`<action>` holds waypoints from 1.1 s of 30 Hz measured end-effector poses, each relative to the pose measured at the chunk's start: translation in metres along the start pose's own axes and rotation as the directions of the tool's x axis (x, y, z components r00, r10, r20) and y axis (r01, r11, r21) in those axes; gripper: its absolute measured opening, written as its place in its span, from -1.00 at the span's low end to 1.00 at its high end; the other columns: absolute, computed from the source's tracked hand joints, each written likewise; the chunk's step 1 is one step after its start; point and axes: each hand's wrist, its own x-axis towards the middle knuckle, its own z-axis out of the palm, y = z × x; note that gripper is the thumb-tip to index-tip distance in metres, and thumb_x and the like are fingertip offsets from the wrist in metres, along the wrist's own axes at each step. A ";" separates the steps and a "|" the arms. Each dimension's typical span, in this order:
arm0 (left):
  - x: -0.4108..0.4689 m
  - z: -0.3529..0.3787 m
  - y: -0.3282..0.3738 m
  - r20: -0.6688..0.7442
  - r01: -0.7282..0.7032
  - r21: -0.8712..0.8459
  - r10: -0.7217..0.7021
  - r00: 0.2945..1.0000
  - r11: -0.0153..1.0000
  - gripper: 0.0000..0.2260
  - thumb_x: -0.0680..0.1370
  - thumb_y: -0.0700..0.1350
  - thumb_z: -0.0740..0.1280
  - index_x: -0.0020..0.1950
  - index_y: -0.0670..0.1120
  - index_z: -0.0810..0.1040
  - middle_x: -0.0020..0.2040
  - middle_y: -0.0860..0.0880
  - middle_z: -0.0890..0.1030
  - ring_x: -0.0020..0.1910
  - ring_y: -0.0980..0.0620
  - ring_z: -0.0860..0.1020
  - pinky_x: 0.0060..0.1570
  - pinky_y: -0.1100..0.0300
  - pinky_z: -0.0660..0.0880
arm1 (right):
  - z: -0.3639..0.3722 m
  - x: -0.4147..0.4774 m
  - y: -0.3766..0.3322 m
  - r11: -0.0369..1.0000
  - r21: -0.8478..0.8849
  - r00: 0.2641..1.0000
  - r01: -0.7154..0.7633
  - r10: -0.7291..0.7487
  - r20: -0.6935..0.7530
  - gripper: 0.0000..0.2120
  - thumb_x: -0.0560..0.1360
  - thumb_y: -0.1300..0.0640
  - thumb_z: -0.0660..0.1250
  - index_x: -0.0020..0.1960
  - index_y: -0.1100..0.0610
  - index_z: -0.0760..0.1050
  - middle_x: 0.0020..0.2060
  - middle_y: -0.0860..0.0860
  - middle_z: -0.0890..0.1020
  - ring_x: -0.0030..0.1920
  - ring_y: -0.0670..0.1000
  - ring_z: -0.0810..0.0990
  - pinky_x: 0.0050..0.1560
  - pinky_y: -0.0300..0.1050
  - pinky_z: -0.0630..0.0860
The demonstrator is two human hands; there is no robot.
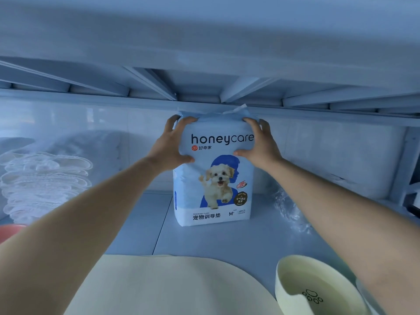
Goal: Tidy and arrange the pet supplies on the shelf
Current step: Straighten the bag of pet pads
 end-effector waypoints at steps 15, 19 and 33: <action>0.011 0.063 0.055 0.007 -0.071 -0.229 0.075 0.997 0.971 -0.15 0.36 -0.24 0.48 0.40 0.32 0.08 0.49 0.02 0.07 0.24 -0.07 0.40 0.05 0.18 0.40 | -0.054 -0.039 0.038 0.982 -0.161 0.971 -0.097 0.058 -0.230 -0.32 0.34 0.00 0.50 0.38 -0.06 0.28 0.41 0.11 0.24 0.33 0.16 0.29 0.24 -0.05 0.32; 0.005 0.069 0.059 0.039 -0.086 -0.035 0.087 0.995 0.996 -0.15 0.46 -0.18 0.41 0.48 0.26 -0.09 0.53 -0.06 -0.16 0.26 -0.22 0.44 0.01 0.06 0.47 | -0.064 -0.040 0.049 0.970 -0.233 0.996 -0.071 0.054 -0.077 -0.20 0.38 0.02 0.47 0.48 -0.08 0.11 0.49 0.12 0.06 0.40 0.19 0.25 0.31 0.03 0.34; -0.105 0.131 0.012 0.556 -0.601 0.503 0.300 0.775 0.621 -0.47 0.59 -0.18 0.14 0.52 0.10 0.06 0.47 -0.03 -0.34 0.51 -0.09 -0.20 0.45 -0.05 0.08 | -0.018 -0.136 0.075 0.683 -0.586 0.873 0.437 -0.164 0.460 -0.50 0.59 0.03 0.13 0.50 -0.04 0.10 0.50 0.00 -0.25 0.52 0.10 -0.13 0.42 0.03 0.20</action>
